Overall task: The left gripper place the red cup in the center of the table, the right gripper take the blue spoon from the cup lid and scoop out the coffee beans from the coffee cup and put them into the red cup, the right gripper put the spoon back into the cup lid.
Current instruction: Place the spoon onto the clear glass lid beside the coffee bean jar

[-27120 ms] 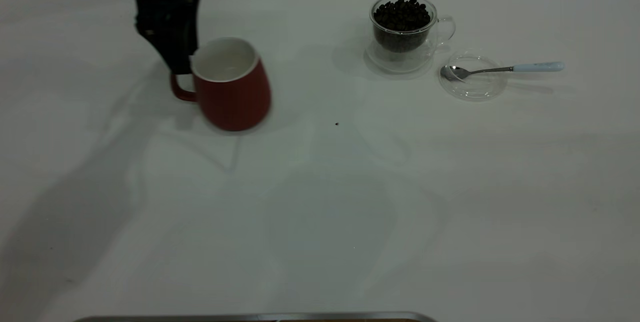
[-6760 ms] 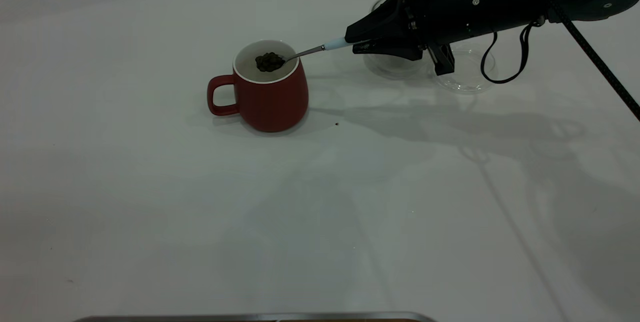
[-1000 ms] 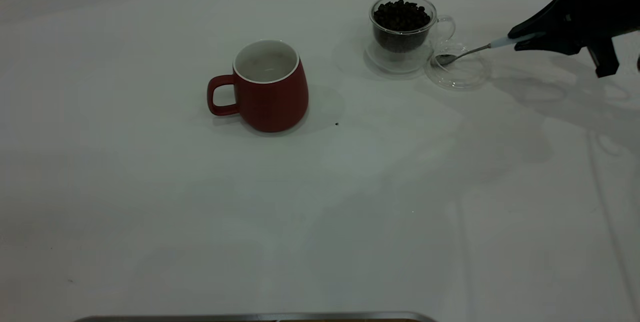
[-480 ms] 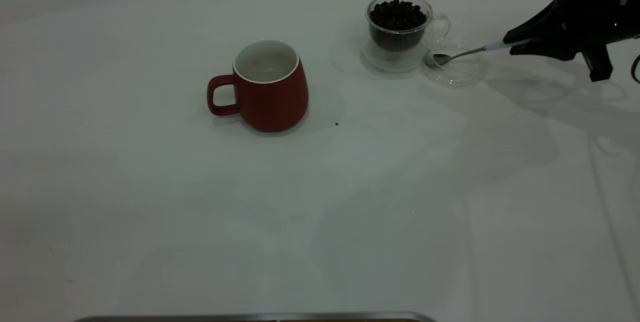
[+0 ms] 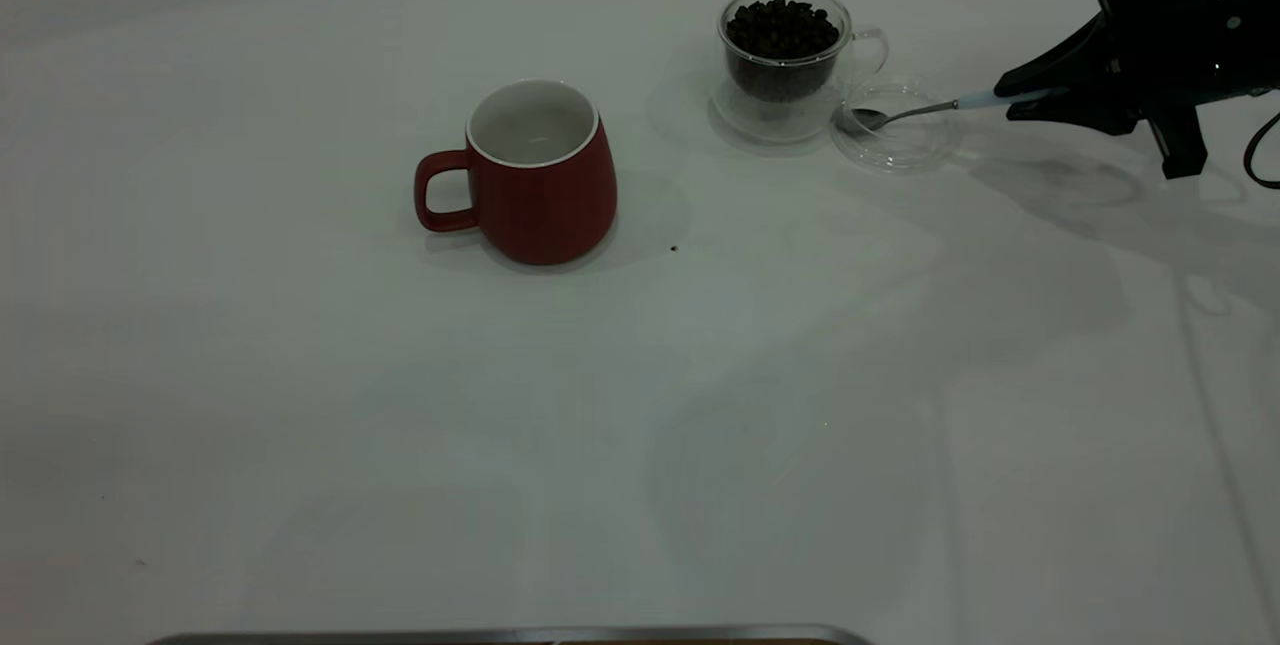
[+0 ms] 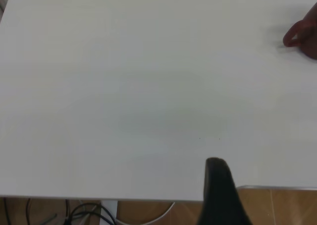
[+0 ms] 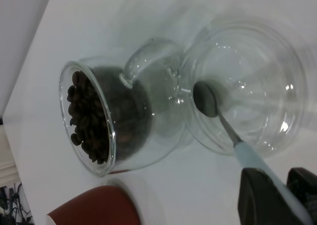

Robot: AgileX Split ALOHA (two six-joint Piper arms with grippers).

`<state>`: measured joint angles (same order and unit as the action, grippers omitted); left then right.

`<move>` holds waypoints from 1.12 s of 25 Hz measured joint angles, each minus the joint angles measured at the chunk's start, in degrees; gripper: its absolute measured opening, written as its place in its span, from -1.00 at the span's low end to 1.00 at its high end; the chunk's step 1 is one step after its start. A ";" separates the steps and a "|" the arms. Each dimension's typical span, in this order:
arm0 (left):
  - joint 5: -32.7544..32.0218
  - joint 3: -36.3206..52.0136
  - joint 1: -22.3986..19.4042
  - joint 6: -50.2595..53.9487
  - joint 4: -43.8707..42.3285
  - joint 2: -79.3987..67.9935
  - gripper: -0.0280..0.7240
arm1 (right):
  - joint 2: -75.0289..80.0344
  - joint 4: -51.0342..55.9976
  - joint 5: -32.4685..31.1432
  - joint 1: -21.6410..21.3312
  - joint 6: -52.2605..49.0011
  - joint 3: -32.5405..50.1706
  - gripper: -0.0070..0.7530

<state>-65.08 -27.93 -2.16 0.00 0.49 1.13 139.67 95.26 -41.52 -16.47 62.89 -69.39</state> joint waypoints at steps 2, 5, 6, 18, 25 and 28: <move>0.00 0.00 0.00 0.00 0.00 0.00 0.50 | 0.15 0.11 0.00 0.00 0.00 0.00 -0.68; 0.00 0.00 0.00 0.00 0.00 0.00 0.50 | 0.15 0.29 0.32 0.00 0.00 0.00 -0.68; 0.00 0.00 0.00 0.00 0.00 0.00 0.50 | 0.15 0.29 0.45 0.00 0.00 0.00 -0.68; 0.00 0.00 0.00 0.00 0.00 0.00 0.50 | 0.15 -0.24 2.91 0.00 -0.45 0.00 -0.54; 0.00 0.00 0.00 0.00 0.00 0.00 0.50 | 0.64 -0.86 5.96 0.00 -0.86 0.00 -0.37; 0.00 0.00 0.00 0.00 0.00 0.00 0.50 | 0.64 -0.99 6.57 0.00 -1.07 0.00 -0.33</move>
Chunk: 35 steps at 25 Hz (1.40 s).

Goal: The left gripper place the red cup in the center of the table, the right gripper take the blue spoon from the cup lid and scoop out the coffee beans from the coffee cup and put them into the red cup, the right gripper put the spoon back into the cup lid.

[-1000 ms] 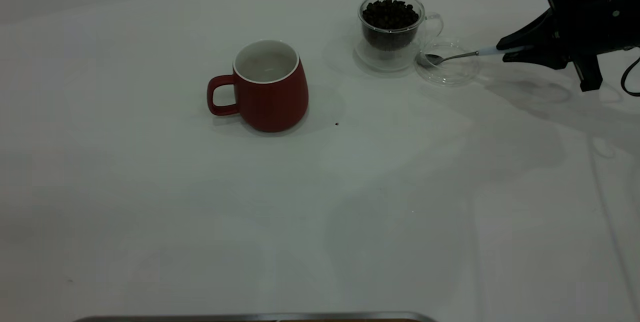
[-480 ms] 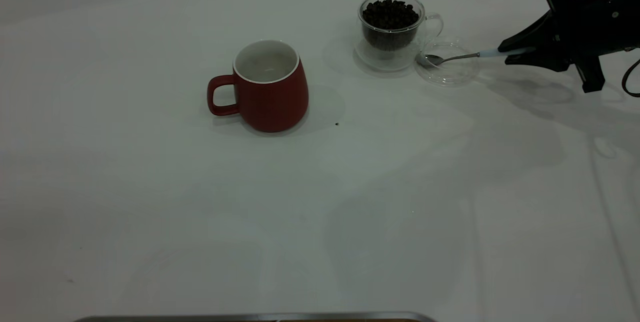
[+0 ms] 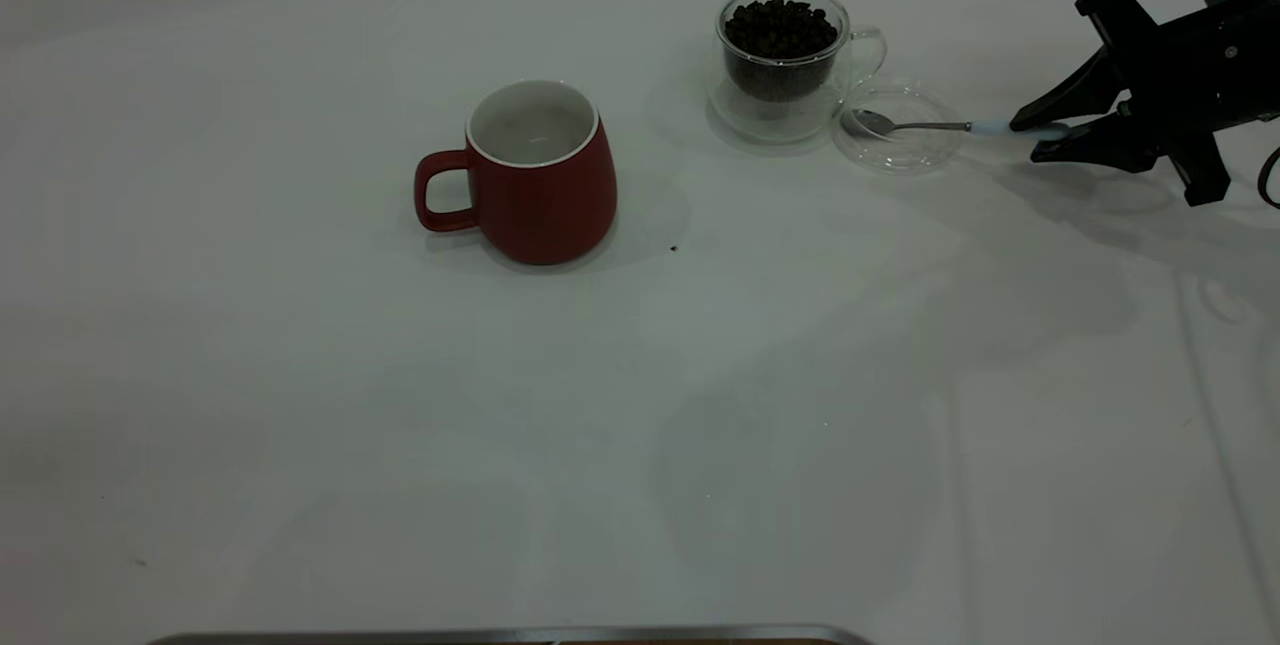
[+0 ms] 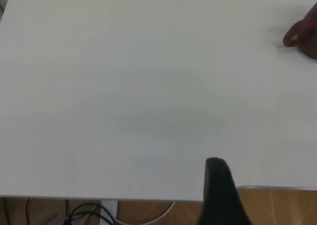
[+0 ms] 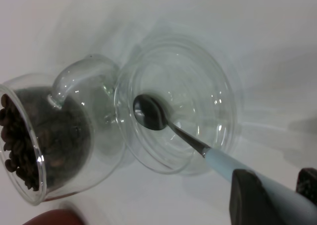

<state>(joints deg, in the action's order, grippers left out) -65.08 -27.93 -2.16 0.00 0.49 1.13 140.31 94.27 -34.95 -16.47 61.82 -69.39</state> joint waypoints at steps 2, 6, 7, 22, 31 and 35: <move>0.00 0.00 0.00 0.00 0.00 0.00 0.50 | 0.00 -0.06 0.18 0.00 0.00 0.00 -0.32; 0.00 0.00 0.00 0.00 0.00 0.00 0.50 | 0.00 -0.12 0.30 0.00 0.00 0.00 -0.29; 0.00 0.00 0.00 0.00 0.00 0.00 0.50 | 0.00 -0.17 0.30 0.00 0.00 0.00 -0.27; 0.00 0.00 0.00 0.00 0.00 0.00 0.50 | -0.71 -5.03 -1.39 0.00 -1.78 0.06 0.12; 0.00 0.00 0.00 0.00 0.00 0.00 0.50 | -12.55 -39.58 -1.26 0.00 -32.66 0.06 0.12; 0.00 0.00 0.00 0.00 0.00 0.00 0.50 | -20.18 -60.52 -7.20 0.00 -50.69 0.17 0.12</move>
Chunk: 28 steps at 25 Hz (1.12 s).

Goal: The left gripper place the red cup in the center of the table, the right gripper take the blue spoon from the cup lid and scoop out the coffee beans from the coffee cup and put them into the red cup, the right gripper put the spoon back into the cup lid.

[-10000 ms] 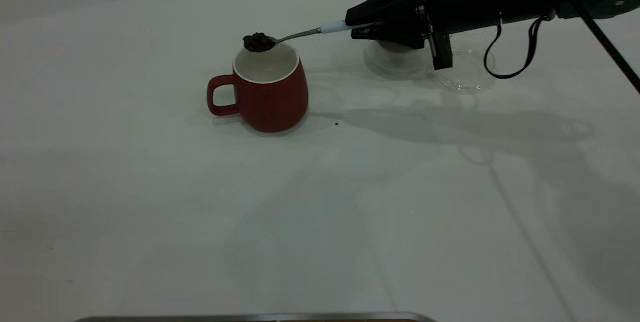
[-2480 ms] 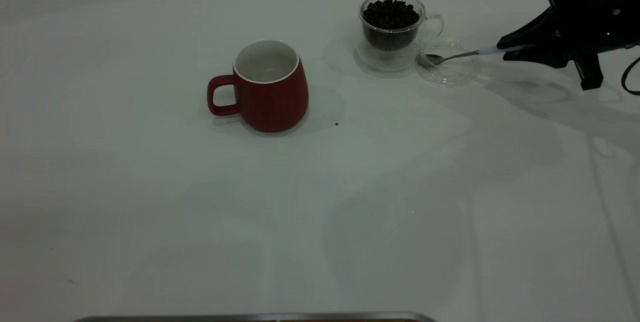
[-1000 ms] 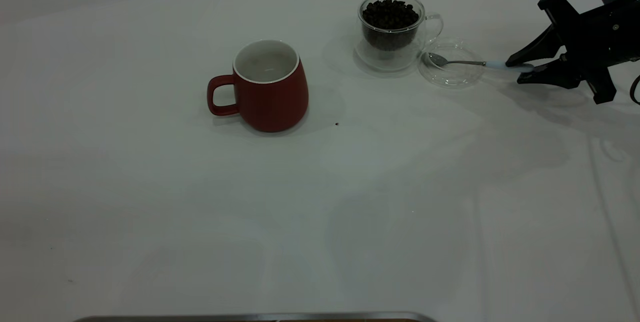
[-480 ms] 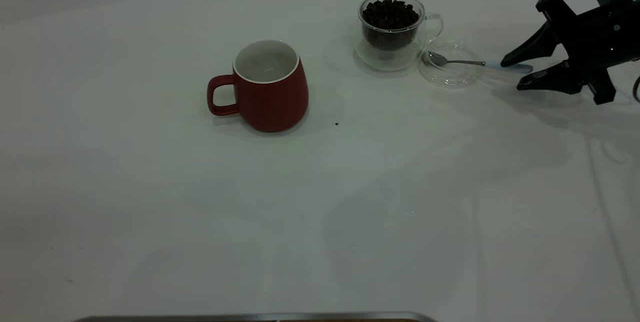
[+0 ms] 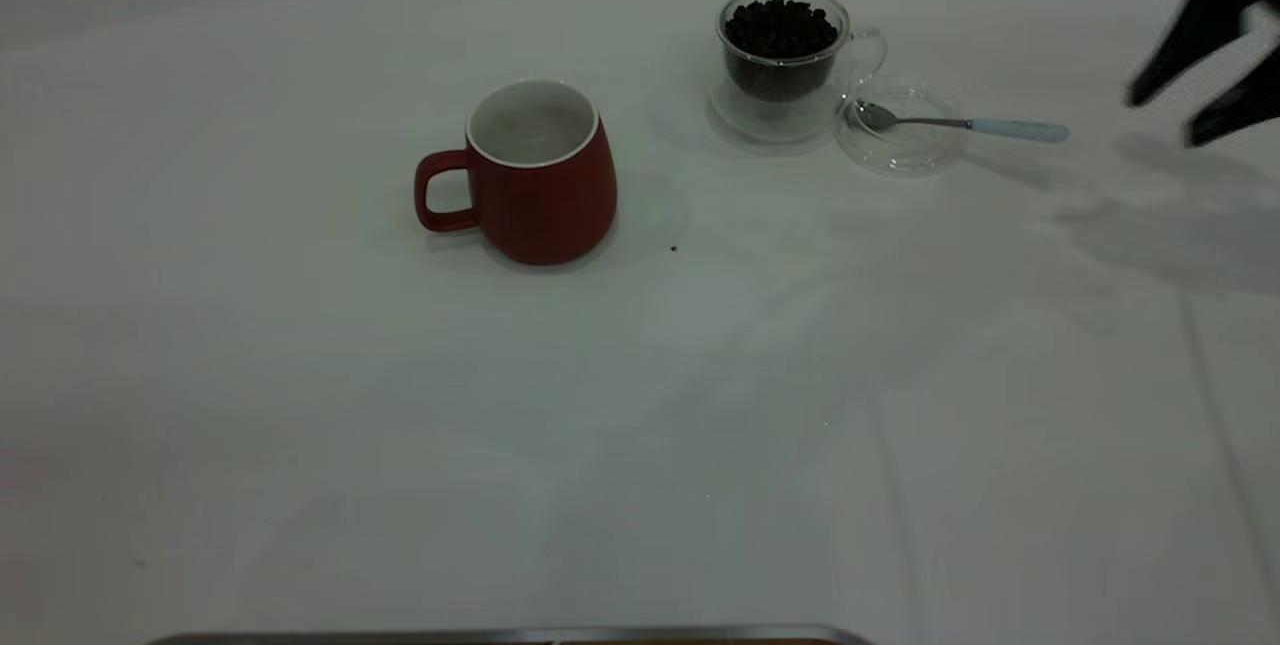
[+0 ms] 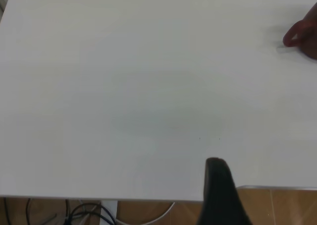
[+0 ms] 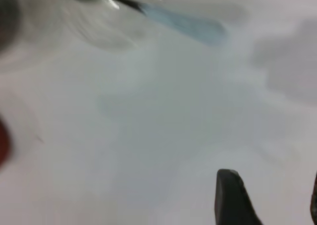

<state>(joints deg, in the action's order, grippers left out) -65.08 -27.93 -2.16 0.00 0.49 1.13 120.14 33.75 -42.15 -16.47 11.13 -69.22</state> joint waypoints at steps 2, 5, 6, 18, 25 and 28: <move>0.00 0.00 0.00 0.00 0.00 0.00 0.50 | -3.69 -7.11 -3.55 0.06 -4.58 0.19 0.12; 0.00 0.00 0.00 0.00 0.00 0.00 0.50 | -10.73 -12.58 -8.14 1.32 -6.65 0.26 0.12; 0.00 0.00 0.00 0.00 0.00 0.00 0.50 | -13.13 -13.59 -8.92 2.08 -6.92 0.31 0.12; 0.00 0.00 0.00 0.00 0.00 0.00 0.50 | -42.88 -15.80 -24.10 15.78 -4.86 0.37 0.12; 0.00 0.00 0.00 0.00 0.00 0.00 0.50 | -49.92 -14.02 -28.46 22.05 -1.82 0.47 0.12; 0.00 0.00 0.00 0.00 0.00 0.00 0.50 | -52.12 -13.90 -28.46 26.10 1.35 1.08 0.12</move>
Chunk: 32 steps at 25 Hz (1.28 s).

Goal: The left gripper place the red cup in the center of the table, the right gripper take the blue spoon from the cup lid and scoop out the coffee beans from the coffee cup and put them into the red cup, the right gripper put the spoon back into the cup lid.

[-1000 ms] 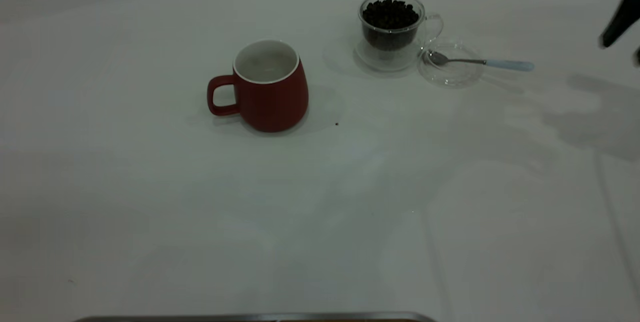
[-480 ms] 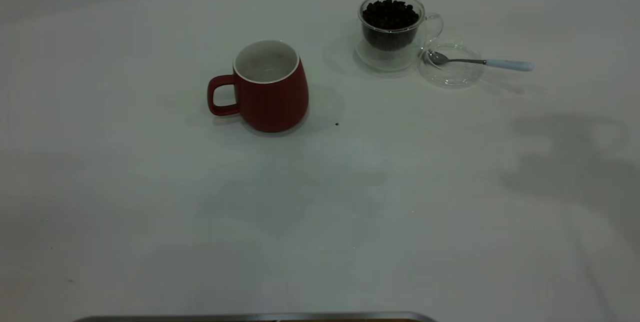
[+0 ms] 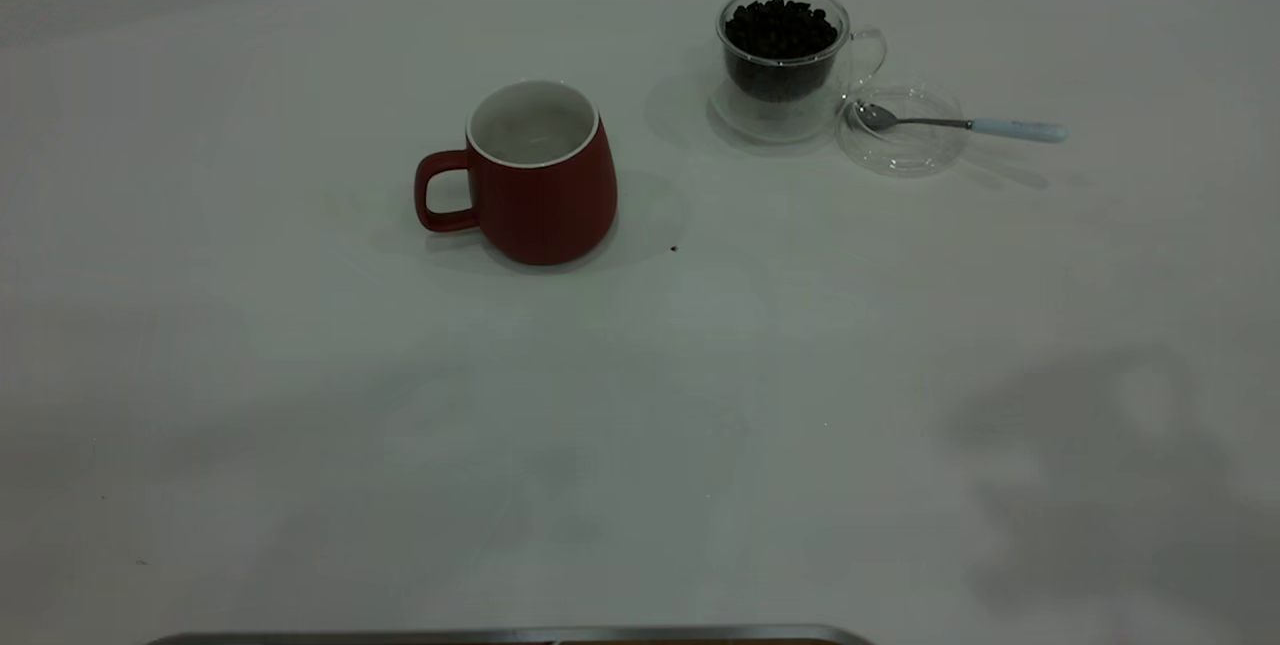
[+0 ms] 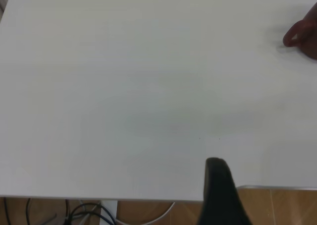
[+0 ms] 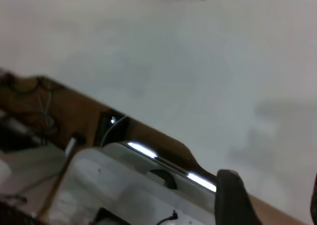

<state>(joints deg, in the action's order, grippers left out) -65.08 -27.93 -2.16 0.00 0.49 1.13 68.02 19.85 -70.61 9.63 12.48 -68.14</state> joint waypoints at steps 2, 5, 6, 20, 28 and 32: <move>0.00 0.00 0.00 0.00 0.00 0.00 0.50 | -2.04 -0.30 0.00 1.97 1.87 2.18 0.12; 0.00 0.00 0.00 0.00 0.00 0.00 0.50 | -4.94 -2.24 0.00 2.88 3.07 7.90 0.12; 0.00 0.00 0.00 0.00 0.00 0.00 0.50 | -5.62 -3.01 0.00 2.88 3.25 9.82 0.12; 0.00 0.00 0.00 0.00 0.00 0.00 0.50 | -23.30 -3.20 11.71 -2.04 3.78 29.14 0.12; 0.00 0.00 0.00 0.00 0.00 0.00 0.50 | -51.30 -7.71 9.66 -9.34 3.73 35.76 0.12; 0.00 0.00 0.00 0.00 0.00 0.00 0.50 | -57.83 -9.09 8.87 -10.26 3.43 39.00 0.12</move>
<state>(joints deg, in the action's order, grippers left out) -65.08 -27.93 -2.16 0.00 0.49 1.13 10.18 10.75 -61.74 -0.63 15.91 -29.14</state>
